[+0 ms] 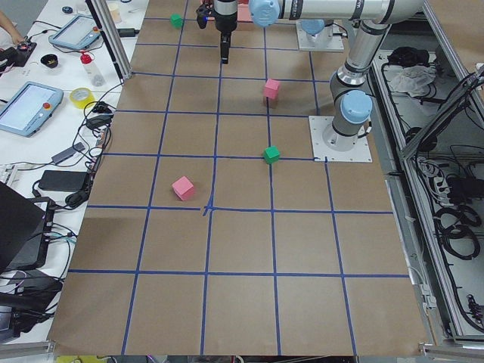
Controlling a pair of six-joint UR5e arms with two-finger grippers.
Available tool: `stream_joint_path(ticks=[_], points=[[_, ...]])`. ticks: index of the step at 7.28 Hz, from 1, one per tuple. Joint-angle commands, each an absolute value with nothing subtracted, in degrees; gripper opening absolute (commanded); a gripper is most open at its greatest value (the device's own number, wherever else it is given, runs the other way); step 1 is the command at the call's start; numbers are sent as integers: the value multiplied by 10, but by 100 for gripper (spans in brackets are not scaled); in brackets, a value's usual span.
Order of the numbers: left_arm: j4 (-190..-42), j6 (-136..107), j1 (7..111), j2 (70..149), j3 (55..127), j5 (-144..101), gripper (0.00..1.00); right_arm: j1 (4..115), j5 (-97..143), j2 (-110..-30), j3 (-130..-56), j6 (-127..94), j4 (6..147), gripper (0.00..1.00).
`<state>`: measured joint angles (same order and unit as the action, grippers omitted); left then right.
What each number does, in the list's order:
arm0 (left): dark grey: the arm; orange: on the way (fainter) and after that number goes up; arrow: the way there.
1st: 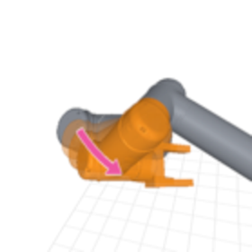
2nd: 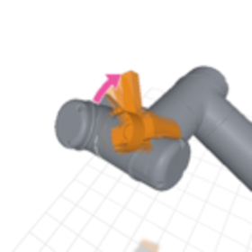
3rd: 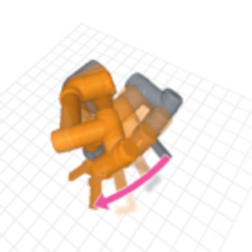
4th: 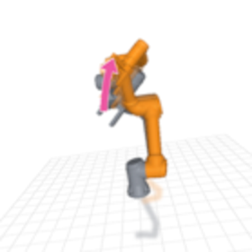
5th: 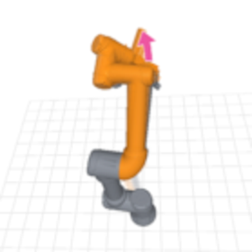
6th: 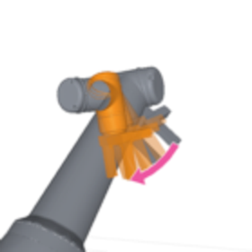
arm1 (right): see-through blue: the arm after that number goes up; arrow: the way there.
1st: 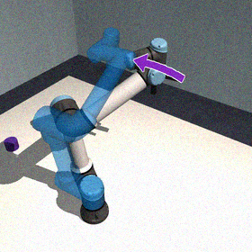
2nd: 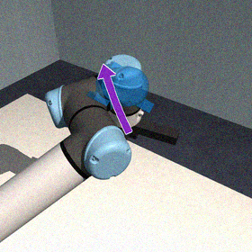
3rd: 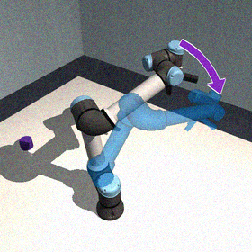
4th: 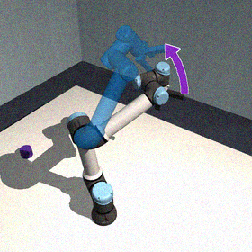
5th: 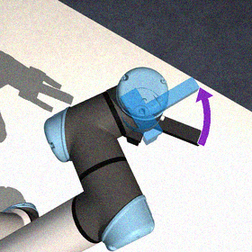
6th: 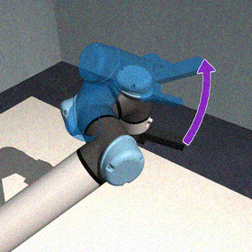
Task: Align button upright
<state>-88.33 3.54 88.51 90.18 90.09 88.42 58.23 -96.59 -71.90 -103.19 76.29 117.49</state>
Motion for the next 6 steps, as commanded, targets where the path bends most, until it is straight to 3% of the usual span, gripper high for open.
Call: stream_joint_path(ticks=[1,6], points=[[-883,36,885,902,901,885,100,582,-968,-714,-1048,758,1179,100],[-884,36,885,902,901,885,100,582,-976,-700,-1070,675,1186,100]])
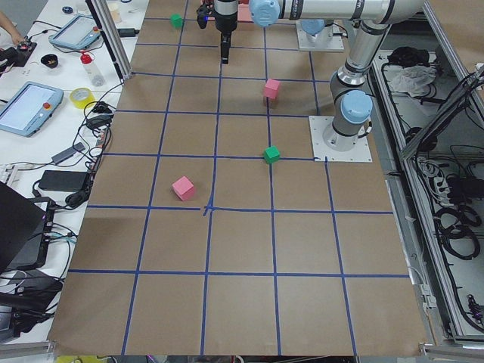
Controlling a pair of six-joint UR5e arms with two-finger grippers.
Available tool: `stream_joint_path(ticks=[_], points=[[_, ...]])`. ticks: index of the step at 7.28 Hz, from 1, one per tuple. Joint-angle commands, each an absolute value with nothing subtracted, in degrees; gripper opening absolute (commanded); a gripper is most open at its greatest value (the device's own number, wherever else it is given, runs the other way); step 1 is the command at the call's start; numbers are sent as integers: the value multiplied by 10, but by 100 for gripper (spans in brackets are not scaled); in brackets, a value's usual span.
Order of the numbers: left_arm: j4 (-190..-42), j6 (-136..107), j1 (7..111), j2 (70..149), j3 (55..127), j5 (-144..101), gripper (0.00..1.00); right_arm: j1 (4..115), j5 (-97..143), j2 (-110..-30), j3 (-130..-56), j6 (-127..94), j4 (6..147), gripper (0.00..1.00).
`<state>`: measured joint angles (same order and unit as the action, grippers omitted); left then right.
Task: Align button upright
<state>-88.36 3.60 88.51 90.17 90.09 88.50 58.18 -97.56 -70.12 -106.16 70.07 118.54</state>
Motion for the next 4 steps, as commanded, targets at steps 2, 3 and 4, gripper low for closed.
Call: stream_joint_path(ticks=[2,3,4], points=[[-884,37,885,902,902,885,100,582,-977,-699,-1071,652,1186,100],[-884,36,885,902,901,885,100,582,-992,-697,-1071,595,1186,100],[-884,37,885,902,901,885,100,582,-1007,-697,-1068,552,1186,100]])
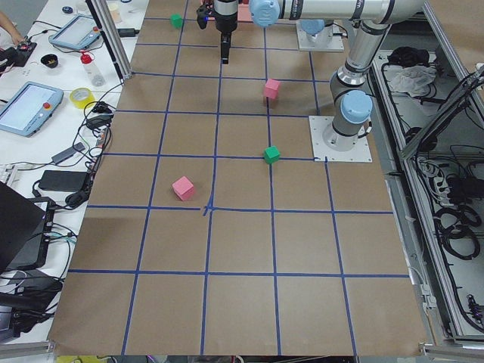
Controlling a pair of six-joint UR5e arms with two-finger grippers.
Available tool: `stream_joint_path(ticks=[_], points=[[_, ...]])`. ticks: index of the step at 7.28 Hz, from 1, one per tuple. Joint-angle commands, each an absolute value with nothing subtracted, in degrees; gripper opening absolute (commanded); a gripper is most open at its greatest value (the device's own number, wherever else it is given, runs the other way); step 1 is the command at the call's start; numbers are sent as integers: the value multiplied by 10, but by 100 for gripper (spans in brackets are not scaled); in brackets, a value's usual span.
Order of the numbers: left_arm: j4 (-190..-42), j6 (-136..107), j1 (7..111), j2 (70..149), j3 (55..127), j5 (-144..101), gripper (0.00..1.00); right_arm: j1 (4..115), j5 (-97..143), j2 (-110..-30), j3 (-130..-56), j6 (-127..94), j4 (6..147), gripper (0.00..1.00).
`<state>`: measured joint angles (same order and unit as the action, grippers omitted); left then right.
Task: Align button upright
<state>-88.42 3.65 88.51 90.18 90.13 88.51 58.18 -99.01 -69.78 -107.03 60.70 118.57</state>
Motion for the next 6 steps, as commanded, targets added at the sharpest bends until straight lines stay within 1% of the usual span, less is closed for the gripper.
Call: stream_joint_path(ticks=[1,3,6], points=[[-883,37,885,902,901,885,100,582,-1012,-696,-1061,542,1187,100],[-884,37,885,902,901,885,100,582,-1010,-696,-1058,403,1187,100],[-884,37,885,902,901,885,100,582,-1005,-693,-1057,392,1205,100]])
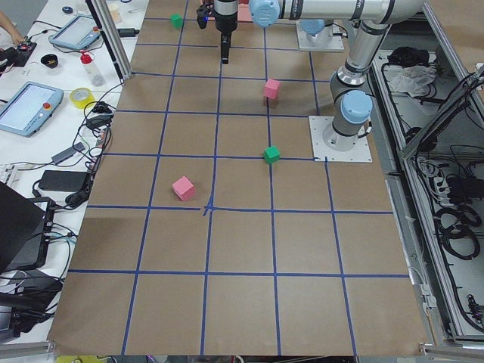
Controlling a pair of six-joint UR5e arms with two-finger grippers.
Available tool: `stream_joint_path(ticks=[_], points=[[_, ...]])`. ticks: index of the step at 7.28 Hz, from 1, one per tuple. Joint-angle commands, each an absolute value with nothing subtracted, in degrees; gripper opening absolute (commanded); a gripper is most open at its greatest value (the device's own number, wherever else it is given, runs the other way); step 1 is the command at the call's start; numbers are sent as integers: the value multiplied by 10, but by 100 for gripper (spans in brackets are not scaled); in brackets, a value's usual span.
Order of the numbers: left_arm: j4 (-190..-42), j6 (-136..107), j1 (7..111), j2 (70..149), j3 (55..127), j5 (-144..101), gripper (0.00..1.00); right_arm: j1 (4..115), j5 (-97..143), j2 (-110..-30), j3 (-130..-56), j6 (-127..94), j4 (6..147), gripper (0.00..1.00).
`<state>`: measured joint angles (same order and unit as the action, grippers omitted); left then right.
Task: Align button upright
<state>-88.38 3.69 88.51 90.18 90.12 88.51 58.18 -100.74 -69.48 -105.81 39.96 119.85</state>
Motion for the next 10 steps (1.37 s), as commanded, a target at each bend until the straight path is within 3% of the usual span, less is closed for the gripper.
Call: stream_joint_path(ticks=[1,10], points=[[-884,37,885,902,902,885,100,582,-1004,-692,-1058,387,1213,100],[-883,36,885,902,901,884,100,582,-990,-679,-1058,249,1244,100]])
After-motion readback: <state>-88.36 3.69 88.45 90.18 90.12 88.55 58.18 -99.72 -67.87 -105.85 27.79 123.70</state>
